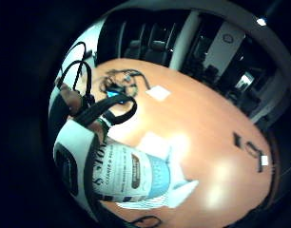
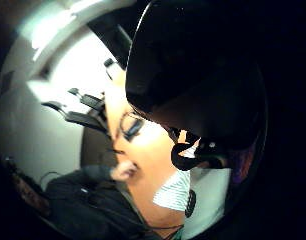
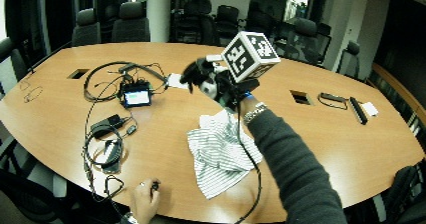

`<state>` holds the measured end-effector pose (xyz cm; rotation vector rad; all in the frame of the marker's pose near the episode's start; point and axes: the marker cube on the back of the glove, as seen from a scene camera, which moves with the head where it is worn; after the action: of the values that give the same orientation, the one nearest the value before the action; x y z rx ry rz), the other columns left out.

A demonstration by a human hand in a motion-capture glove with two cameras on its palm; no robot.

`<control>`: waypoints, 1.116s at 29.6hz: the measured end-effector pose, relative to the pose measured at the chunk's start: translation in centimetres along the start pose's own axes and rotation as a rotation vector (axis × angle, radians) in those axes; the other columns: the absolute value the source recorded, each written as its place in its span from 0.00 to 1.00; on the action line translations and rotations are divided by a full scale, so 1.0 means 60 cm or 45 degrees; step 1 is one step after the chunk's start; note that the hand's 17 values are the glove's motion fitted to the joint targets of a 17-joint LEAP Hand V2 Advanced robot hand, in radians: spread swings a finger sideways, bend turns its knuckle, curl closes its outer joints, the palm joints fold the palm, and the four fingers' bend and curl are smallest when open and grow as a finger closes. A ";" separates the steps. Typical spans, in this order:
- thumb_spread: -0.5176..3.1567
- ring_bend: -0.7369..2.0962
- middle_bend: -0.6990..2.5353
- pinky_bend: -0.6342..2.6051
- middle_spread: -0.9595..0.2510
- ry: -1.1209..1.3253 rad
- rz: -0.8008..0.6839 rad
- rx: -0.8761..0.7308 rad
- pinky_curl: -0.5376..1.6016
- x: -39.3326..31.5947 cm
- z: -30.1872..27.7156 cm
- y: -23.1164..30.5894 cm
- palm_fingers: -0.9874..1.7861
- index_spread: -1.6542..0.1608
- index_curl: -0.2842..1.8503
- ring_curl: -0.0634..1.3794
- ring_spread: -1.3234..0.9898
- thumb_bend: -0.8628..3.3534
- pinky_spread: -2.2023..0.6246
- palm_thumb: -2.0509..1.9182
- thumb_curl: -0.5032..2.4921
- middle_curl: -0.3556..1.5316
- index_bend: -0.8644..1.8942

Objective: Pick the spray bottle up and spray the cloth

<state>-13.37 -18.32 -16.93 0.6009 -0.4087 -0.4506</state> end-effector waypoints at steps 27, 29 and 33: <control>0.44 0.45 0.32 0.32 0.63 -0.672 0.604 0.303 0.43 0.104 0.280 0.107 0.80 0.76 0.36 0.33 0.50 0.20 0.73 0.74 0.35 0.44 0.37; 0.44 0.45 0.32 0.32 0.63 -0.658 0.587 0.359 0.43 0.105 0.264 0.099 0.80 0.76 0.36 0.33 0.50 0.20 0.73 0.74 0.35 0.44 0.37; 0.45 0.44 0.32 0.32 0.63 -0.650 0.567 0.447 0.43 0.115 0.229 0.087 0.81 0.76 0.36 0.33 0.50 0.20 0.72 0.74 0.34 0.44 0.37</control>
<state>-12.90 -24.13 -1.81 0.7074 -1.0996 -0.0939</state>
